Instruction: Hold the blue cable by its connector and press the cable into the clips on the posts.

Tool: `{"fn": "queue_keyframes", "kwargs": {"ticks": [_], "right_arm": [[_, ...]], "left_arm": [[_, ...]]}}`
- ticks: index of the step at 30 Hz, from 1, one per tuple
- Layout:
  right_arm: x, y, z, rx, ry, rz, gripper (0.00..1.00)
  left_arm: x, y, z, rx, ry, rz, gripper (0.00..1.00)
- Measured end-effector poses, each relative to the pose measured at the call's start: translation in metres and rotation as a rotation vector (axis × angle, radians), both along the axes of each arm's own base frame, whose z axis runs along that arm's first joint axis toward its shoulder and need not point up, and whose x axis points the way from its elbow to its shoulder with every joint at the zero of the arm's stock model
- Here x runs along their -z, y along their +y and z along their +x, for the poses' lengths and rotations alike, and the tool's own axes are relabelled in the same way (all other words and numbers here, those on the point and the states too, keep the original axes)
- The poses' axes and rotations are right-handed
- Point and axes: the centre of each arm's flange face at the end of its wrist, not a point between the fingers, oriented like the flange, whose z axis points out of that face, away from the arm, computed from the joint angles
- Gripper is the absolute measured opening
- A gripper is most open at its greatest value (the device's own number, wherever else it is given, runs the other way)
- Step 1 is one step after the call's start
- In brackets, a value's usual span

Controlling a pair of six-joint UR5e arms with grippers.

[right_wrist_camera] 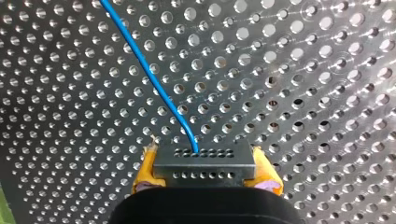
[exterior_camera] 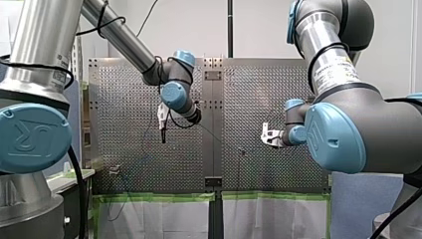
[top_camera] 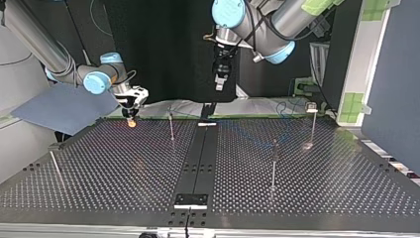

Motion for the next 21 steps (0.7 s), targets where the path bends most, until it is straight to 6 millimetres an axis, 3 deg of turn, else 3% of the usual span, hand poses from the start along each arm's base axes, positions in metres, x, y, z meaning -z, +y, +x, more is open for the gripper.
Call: {"fn": "queue_keyframes", "kwargs": {"ticks": [6,14,21], "right_arm": [[-0.022,-0.005,-0.003,0.009,-0.005,-0.034,0.00],[-0.071,-0.012,-0.013,0.031,-0.044,-0.093,0.00],[-0.109,-0.015,-0.015,0.034,-0.059,-0.145,0.00]], "left_arm": [[-0.003,0.027,-0.003,-0.011,0.015,0.006,1.00],[0.000,0.064,-0.007,-0.051,0.038,0.061,1.00],[-0.019,0.072,-0.011,-0.072,-0.018,0.080,1.00]]}}
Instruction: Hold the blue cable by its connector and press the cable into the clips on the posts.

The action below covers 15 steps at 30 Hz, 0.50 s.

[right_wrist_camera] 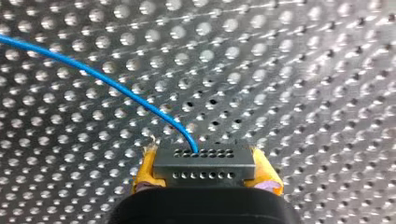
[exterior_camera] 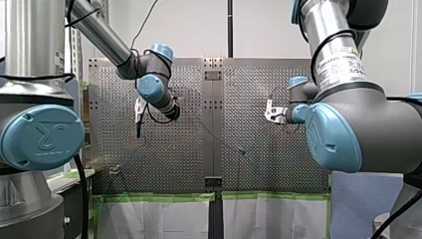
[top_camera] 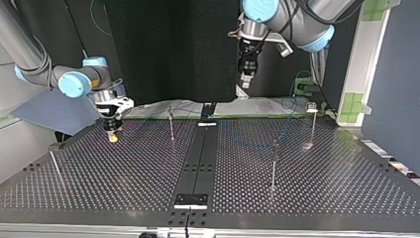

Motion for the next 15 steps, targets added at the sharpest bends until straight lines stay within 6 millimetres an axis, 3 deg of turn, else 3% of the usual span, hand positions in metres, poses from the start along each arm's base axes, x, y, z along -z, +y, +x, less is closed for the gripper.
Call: {"fn": "queue_keyframes", "kwargs": {"ticks": [5,10,15], "right_arm": [[-0.020,-0.003,0.000,0.001,0.012,-0.017,0.00],[-0.040,0.000,-0.001,0.005,0.010,-0.026,0.00],[-0.046,0.002,-0.003,0.012,0.009,-0.023,0.00]], "left_arm": [[0.003,0.002,-0.002,-0.019,0.014,0.033,1.00],[-0.008,0.006,-0.006,-0.046,-0.018,0.019,1.00],[-0.009,0.005,-0.006,-0.065,-0.035,0.001,1.00]]}}
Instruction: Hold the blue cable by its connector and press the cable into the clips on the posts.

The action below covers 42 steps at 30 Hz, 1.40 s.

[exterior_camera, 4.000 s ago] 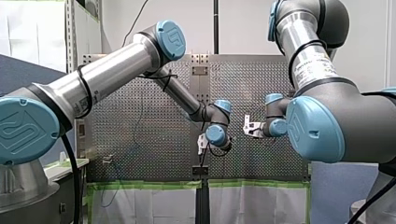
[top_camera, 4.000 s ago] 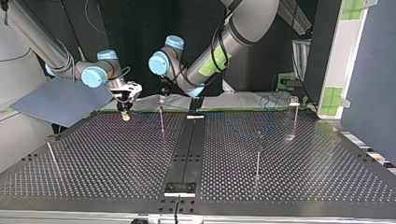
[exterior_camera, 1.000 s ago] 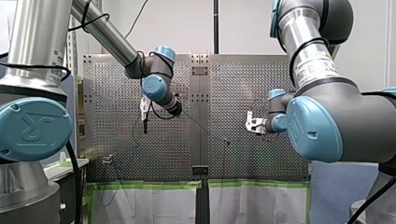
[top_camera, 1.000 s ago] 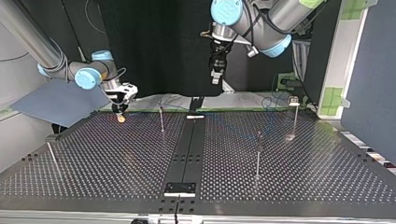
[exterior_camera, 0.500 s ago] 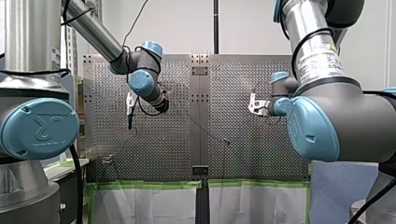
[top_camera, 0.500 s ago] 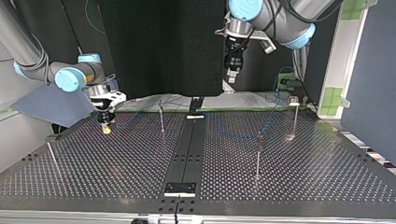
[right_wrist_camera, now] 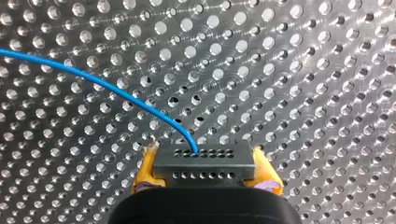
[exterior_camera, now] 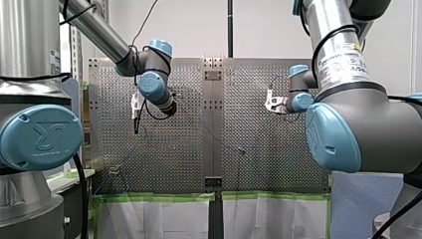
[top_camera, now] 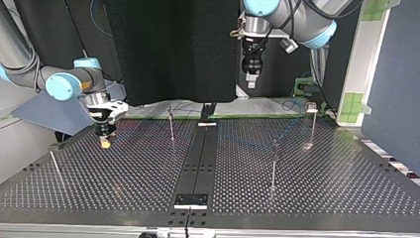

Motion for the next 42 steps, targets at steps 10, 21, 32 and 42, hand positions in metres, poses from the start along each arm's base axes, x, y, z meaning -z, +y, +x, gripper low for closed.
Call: {"fn": "queue_keyframes", "kwargs": {"ticks": [10,21,32,42], "right_arm": [[0.000,0.001,-0.001,0.004,0.004,0.009,0.00],[0.000,0.001,-0.001,0.004,0.004,0.009,0.00],[0.000,0.001,-0.001,0.004,0.004,0.009,0.00],[0.000,0.001,-0.001,0.004,0.004,0.009,0.00]], "left_arm": [[-0.009,0.003,-0.004,-0.007,-0.025,0.028,1.00],[-0.010,0.003,-0.004,-0.008,-0.028,0.028,1.00],[-0.010,0.003,-0.004,-0.008,-0.028,0.028,1.00],[-0.010,0.003,-0.004,-0.008,-0.027,0.028,1.00]]}}
